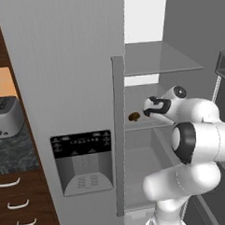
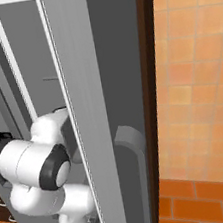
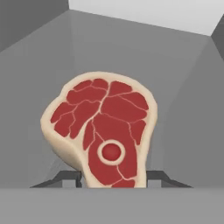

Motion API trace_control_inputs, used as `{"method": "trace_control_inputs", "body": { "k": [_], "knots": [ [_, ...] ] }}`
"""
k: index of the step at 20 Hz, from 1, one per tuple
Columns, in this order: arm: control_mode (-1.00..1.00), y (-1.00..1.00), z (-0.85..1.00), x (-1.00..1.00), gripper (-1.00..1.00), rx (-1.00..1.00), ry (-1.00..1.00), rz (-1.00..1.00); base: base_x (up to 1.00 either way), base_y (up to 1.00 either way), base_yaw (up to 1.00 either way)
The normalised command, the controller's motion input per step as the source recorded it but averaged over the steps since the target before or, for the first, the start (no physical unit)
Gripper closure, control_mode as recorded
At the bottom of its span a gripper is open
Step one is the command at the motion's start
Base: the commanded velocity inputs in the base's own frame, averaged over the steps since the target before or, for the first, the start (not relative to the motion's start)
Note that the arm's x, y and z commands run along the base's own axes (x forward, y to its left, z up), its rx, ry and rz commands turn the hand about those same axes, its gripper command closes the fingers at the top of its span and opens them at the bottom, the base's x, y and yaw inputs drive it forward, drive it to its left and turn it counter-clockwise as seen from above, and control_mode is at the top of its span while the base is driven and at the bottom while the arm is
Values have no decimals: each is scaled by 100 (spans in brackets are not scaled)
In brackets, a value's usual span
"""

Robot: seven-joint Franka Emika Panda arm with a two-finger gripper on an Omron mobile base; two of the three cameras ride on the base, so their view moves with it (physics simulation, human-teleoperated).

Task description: Place one mushroom and one steak in each tupperware on the nearby counter, to pack two identical lunches.

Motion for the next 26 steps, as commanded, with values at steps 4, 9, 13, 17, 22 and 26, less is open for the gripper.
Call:
{"method": "trace_control_inputs", "body": {
  "k": [4,9,13,17,22,26],
  "knots": [
    [-100,0,26,-63,100,-3,-2,-24,0,0,0],
    [-100,0,73,-49,100,0,6,-18,0,0,0],
    [-100,1,82,-48,100,5,16,-9,0,0,0],
    [-100,3,37,-62,100,25,11,-2,0,0,0],
    [-100,36,0,-80,100,8,-10,-9,0,0,0],
    [-100,42,6,-75,100,-1,-11,-14,0,0,0]
  ]
}}
